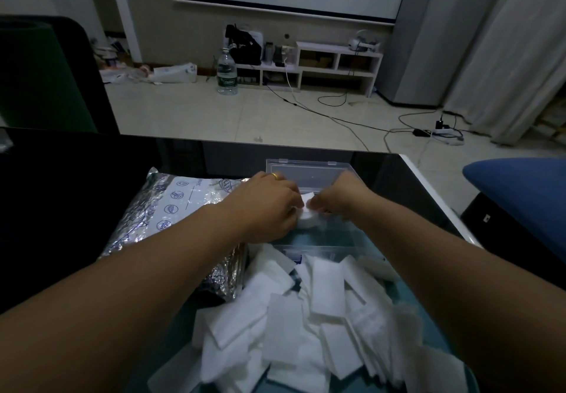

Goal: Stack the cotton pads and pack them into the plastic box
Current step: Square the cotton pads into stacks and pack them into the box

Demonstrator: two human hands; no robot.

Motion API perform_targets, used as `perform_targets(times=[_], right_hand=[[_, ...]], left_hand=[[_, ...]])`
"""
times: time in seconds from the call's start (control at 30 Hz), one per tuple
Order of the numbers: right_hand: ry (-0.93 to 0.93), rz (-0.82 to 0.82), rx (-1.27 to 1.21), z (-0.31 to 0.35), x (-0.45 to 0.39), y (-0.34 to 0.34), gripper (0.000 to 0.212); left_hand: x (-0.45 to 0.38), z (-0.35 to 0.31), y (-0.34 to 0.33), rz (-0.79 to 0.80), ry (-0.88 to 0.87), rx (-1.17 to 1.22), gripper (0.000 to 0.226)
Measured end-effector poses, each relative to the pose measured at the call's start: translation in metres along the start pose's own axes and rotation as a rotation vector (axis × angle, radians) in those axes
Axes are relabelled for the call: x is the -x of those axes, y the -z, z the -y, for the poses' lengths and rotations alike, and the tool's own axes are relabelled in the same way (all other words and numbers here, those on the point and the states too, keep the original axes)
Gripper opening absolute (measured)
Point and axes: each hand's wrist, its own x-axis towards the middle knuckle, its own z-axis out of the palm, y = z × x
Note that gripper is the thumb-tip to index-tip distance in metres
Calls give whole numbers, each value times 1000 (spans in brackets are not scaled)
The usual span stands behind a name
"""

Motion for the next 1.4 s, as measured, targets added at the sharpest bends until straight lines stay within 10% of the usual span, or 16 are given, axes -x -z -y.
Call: perform_targets(times=[1.1, 1.23, 1.4], right_hand=[[326, -459, -53, -25, 48, 23, 31], [387, -259, 81, -43, 120, 28, 14], [365, -110, 410, -61, 162, 6, 52]], left_hand=[[17, -10, 29, -133, 206, 231, 33], [61, -48, 34, -231, 319, 418, 26], [111, -103, 29, -135, 425, 433, 36]])
